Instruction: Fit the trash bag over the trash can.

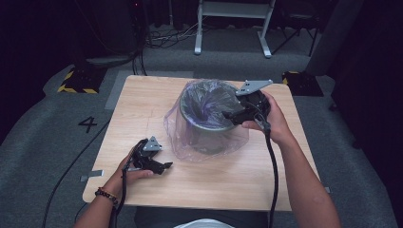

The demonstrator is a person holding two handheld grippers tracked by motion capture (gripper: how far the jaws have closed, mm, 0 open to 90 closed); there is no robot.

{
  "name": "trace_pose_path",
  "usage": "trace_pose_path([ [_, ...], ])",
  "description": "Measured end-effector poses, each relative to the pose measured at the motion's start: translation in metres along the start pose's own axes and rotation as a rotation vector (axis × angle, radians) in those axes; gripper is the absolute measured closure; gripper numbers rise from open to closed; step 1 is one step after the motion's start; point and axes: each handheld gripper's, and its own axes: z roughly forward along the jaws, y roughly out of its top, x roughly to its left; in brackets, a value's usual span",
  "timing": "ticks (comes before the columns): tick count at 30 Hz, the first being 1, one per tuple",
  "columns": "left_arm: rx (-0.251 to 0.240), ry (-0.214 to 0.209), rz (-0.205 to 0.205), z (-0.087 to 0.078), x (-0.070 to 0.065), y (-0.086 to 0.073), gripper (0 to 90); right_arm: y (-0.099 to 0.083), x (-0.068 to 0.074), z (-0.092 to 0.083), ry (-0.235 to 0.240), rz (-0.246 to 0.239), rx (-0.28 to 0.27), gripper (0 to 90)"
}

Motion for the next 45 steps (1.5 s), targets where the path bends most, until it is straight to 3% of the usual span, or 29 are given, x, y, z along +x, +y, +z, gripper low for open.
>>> trace_pose_path([
  [2, 0.0, 0.0, 0.0, 0.0, 0.0, 0.0, 14.9, -0.003, 0.001, -0.005, 0.013, 0.001, -0.033, 19.4],
  [7, 0.0, 0.0, -0.001, 0.0, 0.0, 0.0, 14.9, -0.006, 0.003, -0.012, 0.02, -0.007, -0.047, 20.1],
  [21, 0.0, 0.0, -0.001, 0.0, 0.0, 0.0, 14.9, -0.016, 0.008, -0.027, 0.002, -0.067, -0.04, 21.7],
  [45, 0.0, 0.0, 0.0, 0.0, 0.0, 0.0, 14.9, -0.037, 0.018, -0.036, 0.021, -0.082, -0.05, 21.6],
])
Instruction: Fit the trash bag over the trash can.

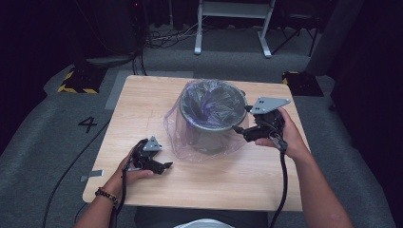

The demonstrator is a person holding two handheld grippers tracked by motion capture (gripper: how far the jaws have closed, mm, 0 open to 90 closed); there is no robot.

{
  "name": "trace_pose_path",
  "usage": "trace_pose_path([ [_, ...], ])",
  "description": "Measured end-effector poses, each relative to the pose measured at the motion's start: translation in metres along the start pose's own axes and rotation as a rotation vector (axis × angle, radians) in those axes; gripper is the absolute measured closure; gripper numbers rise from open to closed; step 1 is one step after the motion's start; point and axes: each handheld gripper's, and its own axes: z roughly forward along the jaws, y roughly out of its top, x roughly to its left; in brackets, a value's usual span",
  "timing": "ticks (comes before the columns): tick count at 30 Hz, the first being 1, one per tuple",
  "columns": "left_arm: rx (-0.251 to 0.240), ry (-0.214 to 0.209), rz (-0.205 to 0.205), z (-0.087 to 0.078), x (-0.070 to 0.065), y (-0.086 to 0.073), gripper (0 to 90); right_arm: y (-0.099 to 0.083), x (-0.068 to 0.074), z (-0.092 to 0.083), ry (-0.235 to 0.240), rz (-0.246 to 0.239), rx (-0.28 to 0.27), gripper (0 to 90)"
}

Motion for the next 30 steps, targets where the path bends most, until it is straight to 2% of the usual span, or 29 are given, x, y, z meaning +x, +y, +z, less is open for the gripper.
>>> trace_pose_path([
  [30, -0.001, 0.0, 0.0, 0.0, 0.0, 0.0, 14.9, -0.024, 0.014, 0.006, 0.012, -0.022, 0.039, 21.1],
])
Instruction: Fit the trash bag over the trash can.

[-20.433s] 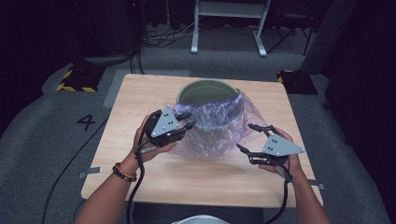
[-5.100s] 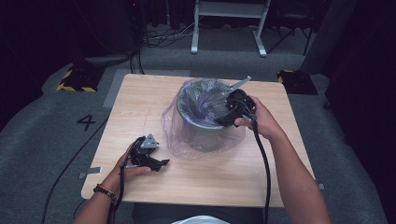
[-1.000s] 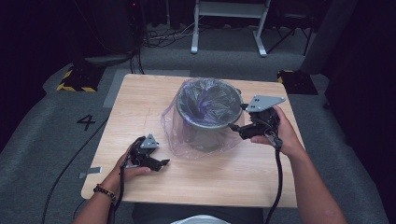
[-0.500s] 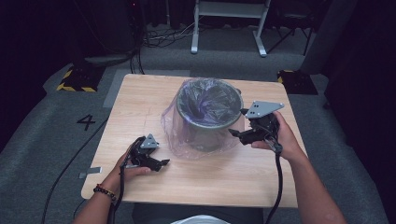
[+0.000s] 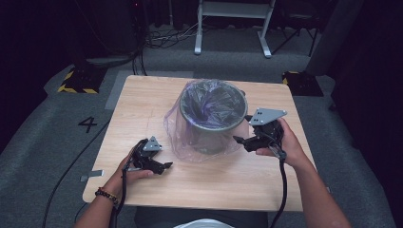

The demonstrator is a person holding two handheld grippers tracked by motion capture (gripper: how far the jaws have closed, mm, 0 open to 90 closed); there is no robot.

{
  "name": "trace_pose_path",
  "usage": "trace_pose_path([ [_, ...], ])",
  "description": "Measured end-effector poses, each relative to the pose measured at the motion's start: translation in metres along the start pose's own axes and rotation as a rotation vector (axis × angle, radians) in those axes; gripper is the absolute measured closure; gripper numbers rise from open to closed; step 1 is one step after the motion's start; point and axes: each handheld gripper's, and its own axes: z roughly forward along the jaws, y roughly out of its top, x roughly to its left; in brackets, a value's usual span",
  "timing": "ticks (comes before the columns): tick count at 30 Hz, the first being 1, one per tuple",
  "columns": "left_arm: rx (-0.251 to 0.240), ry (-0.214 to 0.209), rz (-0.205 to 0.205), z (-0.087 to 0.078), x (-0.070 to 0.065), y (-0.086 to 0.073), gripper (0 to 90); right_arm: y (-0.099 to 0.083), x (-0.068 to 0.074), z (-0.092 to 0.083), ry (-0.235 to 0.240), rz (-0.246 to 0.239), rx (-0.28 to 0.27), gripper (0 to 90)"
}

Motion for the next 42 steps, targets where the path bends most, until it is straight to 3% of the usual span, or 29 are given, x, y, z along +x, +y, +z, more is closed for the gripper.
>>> trace_pose_path([
  [22, 0.001, 0.0, 0.0, 0.0, 0.0, 0.0, 14.9, -0.015, 0.01, 0.004, -0.006, -0.033, 0.031, 21.2],
  [42, 0.0, 0.0, 0.0, 0.0, 0.0, 0.0, 14.9, -0.037, 0.011, 0.007, -0.021, -0.019, 0.073, 21.7],
])
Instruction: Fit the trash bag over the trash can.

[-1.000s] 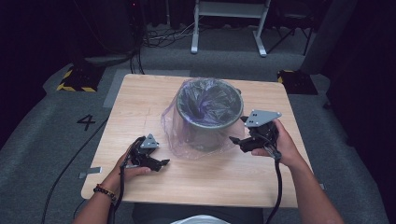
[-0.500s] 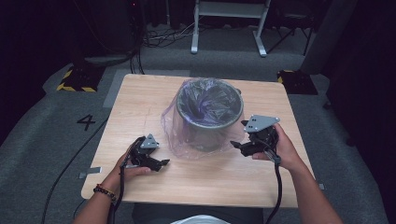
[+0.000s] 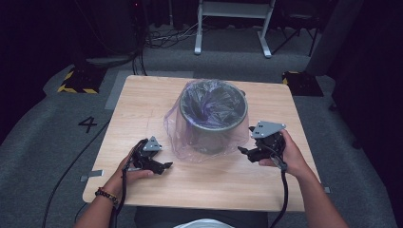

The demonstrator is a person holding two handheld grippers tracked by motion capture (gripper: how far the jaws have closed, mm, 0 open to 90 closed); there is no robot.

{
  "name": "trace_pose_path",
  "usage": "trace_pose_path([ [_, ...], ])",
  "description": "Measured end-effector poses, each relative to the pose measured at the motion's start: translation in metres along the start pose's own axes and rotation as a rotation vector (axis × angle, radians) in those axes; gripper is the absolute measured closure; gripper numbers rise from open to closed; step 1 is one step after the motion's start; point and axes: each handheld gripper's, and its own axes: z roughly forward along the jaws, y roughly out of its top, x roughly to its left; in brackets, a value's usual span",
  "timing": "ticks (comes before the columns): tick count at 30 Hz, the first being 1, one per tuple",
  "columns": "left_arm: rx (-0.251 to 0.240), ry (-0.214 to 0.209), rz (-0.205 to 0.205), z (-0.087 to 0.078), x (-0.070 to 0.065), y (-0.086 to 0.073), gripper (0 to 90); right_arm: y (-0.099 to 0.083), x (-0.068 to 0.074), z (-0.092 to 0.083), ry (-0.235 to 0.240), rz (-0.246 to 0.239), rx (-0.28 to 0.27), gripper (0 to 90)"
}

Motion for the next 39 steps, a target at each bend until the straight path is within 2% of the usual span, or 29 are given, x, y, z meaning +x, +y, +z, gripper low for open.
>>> trace_pose_path([
  [17, 0.0, 0.0, 0.0, 0.0, 0.0, 0.0, 14.9, -0.022, 0.0, 0.002, -0.005, 0.034, 0.021, 21.7],
  [39, 0.0, 0.0, 0.0, 0.0, 0.0, 0.0, 14.9, -0.05, 0.002, 0.009, -0.006, 0.062, 0.086, 21.7],
])
